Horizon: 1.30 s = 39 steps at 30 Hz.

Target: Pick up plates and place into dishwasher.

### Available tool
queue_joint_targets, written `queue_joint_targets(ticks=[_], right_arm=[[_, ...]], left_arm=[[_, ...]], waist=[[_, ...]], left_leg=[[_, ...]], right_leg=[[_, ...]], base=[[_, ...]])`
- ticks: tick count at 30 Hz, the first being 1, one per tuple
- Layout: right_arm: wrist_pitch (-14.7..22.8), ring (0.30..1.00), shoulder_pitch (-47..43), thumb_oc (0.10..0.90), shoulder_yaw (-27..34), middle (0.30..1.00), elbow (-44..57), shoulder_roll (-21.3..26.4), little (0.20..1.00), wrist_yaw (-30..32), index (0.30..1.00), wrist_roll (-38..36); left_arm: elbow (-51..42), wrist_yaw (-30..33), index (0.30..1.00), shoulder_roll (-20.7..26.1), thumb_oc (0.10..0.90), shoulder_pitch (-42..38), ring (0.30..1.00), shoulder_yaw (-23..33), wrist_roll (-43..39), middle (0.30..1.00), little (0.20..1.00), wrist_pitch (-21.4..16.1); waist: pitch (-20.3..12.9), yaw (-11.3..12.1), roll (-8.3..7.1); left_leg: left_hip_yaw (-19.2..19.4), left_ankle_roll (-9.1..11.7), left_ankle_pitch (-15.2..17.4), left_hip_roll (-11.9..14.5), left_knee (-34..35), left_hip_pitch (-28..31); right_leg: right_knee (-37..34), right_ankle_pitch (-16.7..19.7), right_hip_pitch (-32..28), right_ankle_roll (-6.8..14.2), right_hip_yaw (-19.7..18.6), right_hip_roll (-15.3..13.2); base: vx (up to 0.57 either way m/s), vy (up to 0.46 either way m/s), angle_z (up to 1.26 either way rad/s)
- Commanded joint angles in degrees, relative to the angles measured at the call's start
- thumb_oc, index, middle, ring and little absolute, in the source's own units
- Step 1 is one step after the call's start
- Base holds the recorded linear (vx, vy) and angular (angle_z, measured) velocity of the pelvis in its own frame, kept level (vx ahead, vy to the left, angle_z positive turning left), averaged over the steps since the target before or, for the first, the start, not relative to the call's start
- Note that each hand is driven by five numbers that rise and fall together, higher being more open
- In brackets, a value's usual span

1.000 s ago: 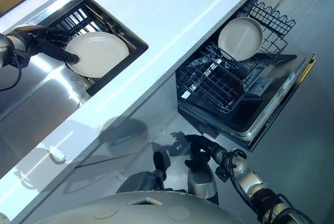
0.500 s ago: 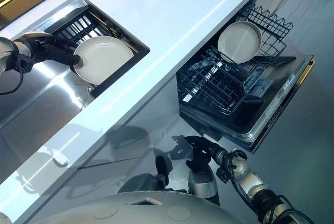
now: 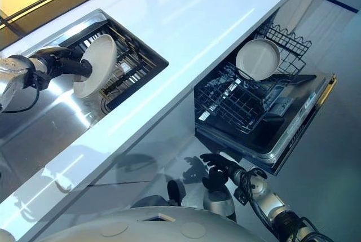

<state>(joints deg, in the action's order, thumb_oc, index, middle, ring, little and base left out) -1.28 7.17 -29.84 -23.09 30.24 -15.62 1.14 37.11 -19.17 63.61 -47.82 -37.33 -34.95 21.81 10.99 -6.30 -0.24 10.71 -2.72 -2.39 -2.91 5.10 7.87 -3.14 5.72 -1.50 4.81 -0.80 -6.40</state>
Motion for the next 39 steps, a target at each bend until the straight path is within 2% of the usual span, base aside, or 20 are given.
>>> queue_joint_targets(ticks=[1, 5, 8, 10, 12, 14, 15, 19, 21, 23, 24, 26, 27, 28, 32, 39], right_arm=[[2.8, 0.9, 0.2, 0.8, -1.6, 0.9, 4.7, 1.7, 0.9, -1.2, 0.9, -0.3], [2.8, 0.9, 0.3, 0.8, -1.2, 0.9, 5.1, 1.1, 0.9, 0.4, 0.9, -2.3], [3.6, 0.9, 0.4, 0.8, 1.2, 0.9, 8.0, 0.7, 0.9, -0.3, 0.9, -9.4], [2.3, 0.9, -0.1, 0.8, 3.9, 0.9, 12.7, 0.3, 0.9, -1.9, 0.9, -14.8], [2.6, 0.9, -0.8, 0.8, 7.0, 0.9, 17.4, -0.2, 0.9, -2.9, 0.9, -20.5], [3.2, 0.9, -1.5, 0.8, 10.4, 0.9, 23.1, -0.2, 0.9, -3.9, 0.9, -26.3], [4.7, 0.9, -1.6, 0.8, 10.8, 0.9, 23.6, -0.2, 0.9, -3.9, 0.9, -27.4], [3.7, 0.9, -3.7, 0.8, 17.6, 0.9, 30.9, 1.1, 0.9, -7.1, 0.9, -40.1], [1.2, 0.9, -5.4, 0.8, 22.0, 0.9, 33.7, 1.9, 0.9, -10.7, 0.9, -49.4], [1.1, 0.9, -7.4, 0.8, 25.8, 0.9, 34.9, 2.4, 0.9, -10.5, 0.9, -53.5], [1.1, 0.9, -9.0, 0.8, 28.1, 0.9, 34.9, 3.0, 0.9, -8.6, 0.9, -54.2], [3.7, 0.9, -11.0, 0.8, 30.6, 0.9, 35.4, 4.2, 0.9, -4.6, 0.9, -53.4], [8.0, 0.9, -12.5, 0.8, 33.4, 0.9, 35.6, 5.5, 0.9, -0.4, 0.9, -48.5], [9.9, 0.9, -12.8, 0.8, 33.7, 0.9, 35.5, 5.9, 0.9, 0.4, 0.9, -46.4], [12.9, 0.9, -14.7, 0.8, 35.6, 0.9, 37.7, 8.5, 0.9, 3.2, 0.9, -41.0], [11.1, 0.9, -18.7, 0.8, 32.3, 0.9, 38.5, 10.2, 0.9, 3.1, 0.9, -40.3]], left_arm=[[-11.8, -7.0, 0.3, -12.8, 0.1, -4.4, 0.3, 7.0, -14.5, 0.3, 0.2, -9.2], [-12.1, -2.8, 0.3, -12.6, 0.1, -3.3, 0.3, 9.6, -15.1, 0.3, 0.2, -11.1], [-12.6, 1.6, 0.3, -11.8, 0.1, -1.6, 0.3, 13.1, -15.5, 0.3, 0.2, -13.8], [-13.5, 2.8, 0.3, -10.4, 0.1, -0.2, 0.3, 15.3, -15.2, 0.3, 0.2, -14.5], [-15.9, 5.6, 0.3, -9.3, 0.1, 2.5, 0.3, 18.0, -14.6, 0.3, 0.2, -14.8], [-17.8, 5.9, 0.3, -8.1, 0.1, 5.3, 0.3, 20.9, -13.0, 0.3, 0.2, -14.7], [-18.0, 6.5, 0.3, -7.8, 0.1, 5.7, 0.3, 21.2, -12.6, 0.3, 0.2, -14.6], [-15.9, 4.7, 0.3, -5.0, 0.1, 7.7, 0.3, 24.3, -11.1, 0.3, 0.2, -15.6], [-13.4, 2.2, 0.3, -3.1, 0.1, 7.5, 0.3, 25.5, -11.9, 0.3, 0.2, -16.3], [-12.1, 1.1, 0.3, -2.3, 0.1, 7.4, 0.3, 26.2, -12.0, 0.3, 0.2, -16.7], [-11.6, 0.9, 0.3, -2.1, 0.1, 7.4, 0.3, 26.7, -11.7, 0.3, 0.2, -17.0], [-11.5, 0.9, 0.3, -1.9, 0.1, 7.5, 0.3, 27.6, -11.9, 0.3, 0.2, -17.1], [-12.2, 1.6, 0.3, -2.0, 0.1, 8.1, 0.3, 28.9, -11.0, 0.3, 0.2, -17.2], [-12.5, 2.0, 0.3, -2.1, 0.1, 8.4, 0.3, 29.3, -10.8, 0.3, 0.2, -17.4], [-15.6, 1.7, 0.3, -3.1, 0.1, 10.7, 0.3, 32.0, -9.6, 0.3, 0.2, -16.7], [-18.4, -0.7, 0.3, -4.7, 0.1, 13.1, 0.3, 31.3, -7.3, 0.3, 0.2, -16.5]], waist=[[-3.5, -3.4, 1.64], [-4.6, -3.1, 1.93], [-5.3, -2.9, 2.17], [-5.6, -2.7, 2.27], [-6.0, -2.3, 2.43], [-6.3, -2.0, 2.71], [-6.4, -2.0, 2.76], [-7.2, -1.6, 3.22], [-7.8, -1.4, 3.4], [-8.3, -1.3, 3.57], [-8.5, -1.1, 3.62], [-8.7, -1.0, 3.73], [-9.0, -0.8, 3.8], [-9.0, -0.8, 3.9], [-9.2, -0.5, 3.94], [-9.4, 0.5, 3.78]], left_leg=[[-1.1, 0.3, 4.2, -0.9, -3.4, -1.3], [-1.8, 0.8, 3.8, -0.7, -2.2, -0.2], [-2.4, 1.3, 3.2, -0.3, -1.3, 0.4], [-2.6, 1.5, 2.9, -0.1, -1.1, 0.5], [-2.9, 1.8, 2.5, 0.2, -0.7, 0.5], [-3.3, 2.1, 2.1, 0.5, -0.2, 0.3], [-3.3, 2.1, 2.0, 0.5, -0.2, 0.3], [-3.8, 2.4, 1.7, 0.9, -0.1, -0.2], [-3.6, 2.7, 1.6, 1.0, -0.1, -0.4], [-3.4, 3.0, 1.5, 1.2, -0.1, -0.5], [-3.5, 3.1, 1.5, 1.2, -0.1, -0.6], [-3.5, 3.2, 1.5, 1.3, -0.1, -0.6], [-3.7, 3.2, 1.5, 1.3, -0.1, -0.6], [-3.7, 3.2, 1.5, 1.3, -0.1, -0.6], [-4.1, 3.2, 1.4, 1.4, -0.1, -0.8], [-5.3, 3.3, 0.8, 1.1, -0.1, -1.2]], right_leg=[[4.1, -2.5, 0.9, 1.9, 1.0, 2.5], [2.7, -2.8, -0.8, 1.3, 1.3, 3.1], [1.6, -2.8, -1.9, 0.9, 1.6, 3.6], [1.3, -2.8, -2.2, 0.6, 1.7, 3.9], [0.9, -2.9, -2.5, 0.1, 1.7, 4.3], [0.6, -3.1, -2.8, -0.2, 1.8, 4.7], [0.6, -3.1, -2.8, -0.2, 1.9, 4.8], [0.3, -3.6, -3.1, -0.4, 2.4, 5.1], [0.3, -3.7, -3.2, -0.4, 2.9, 5.0], [0.2, -3.7, -3.3, -0.4, 3.3, 5.0], [0.0, -3.7, -3.4, -0.5, 3.5, 5.0], [-0.1, -3.7, -3.5, -0.6, 3.6, 5.0], [-0.1, -3.8, -3.5, -0.8, 3.6, 5.0], [0.0, -3.8, -3.6, -0.8, 3.6, 5.0], [0.3, -4.1, -3.5, -1.2, 3.3, 5.1], [-0.4, -3.7, -3.8, -1.5, 3.7, 5.3]], base=[[-0.04, -0.073, 0.01], [-0.04, -0.078, 0.06], [-0.06, -0.086, 0.15], [-0.08, -0.075, 0.1], [-0.09, -0.056, 0.02], [-0.09, -0.035, 0.01], [-0.08, -0.025, 0.04], [-0.08, -0.023, 0.05], [-0.08, -0.021, 0.05], [-0.06, -0.011, 0.07], [-0.05, -0.005, 0.08], [-0.04, 0.001, 0.06], [-0.03, 0.004, 0.05], [-0.04, 0.004, 0.07], [-0.03, -0.005, 0.07], [0.0, -0.001, 0.0]])
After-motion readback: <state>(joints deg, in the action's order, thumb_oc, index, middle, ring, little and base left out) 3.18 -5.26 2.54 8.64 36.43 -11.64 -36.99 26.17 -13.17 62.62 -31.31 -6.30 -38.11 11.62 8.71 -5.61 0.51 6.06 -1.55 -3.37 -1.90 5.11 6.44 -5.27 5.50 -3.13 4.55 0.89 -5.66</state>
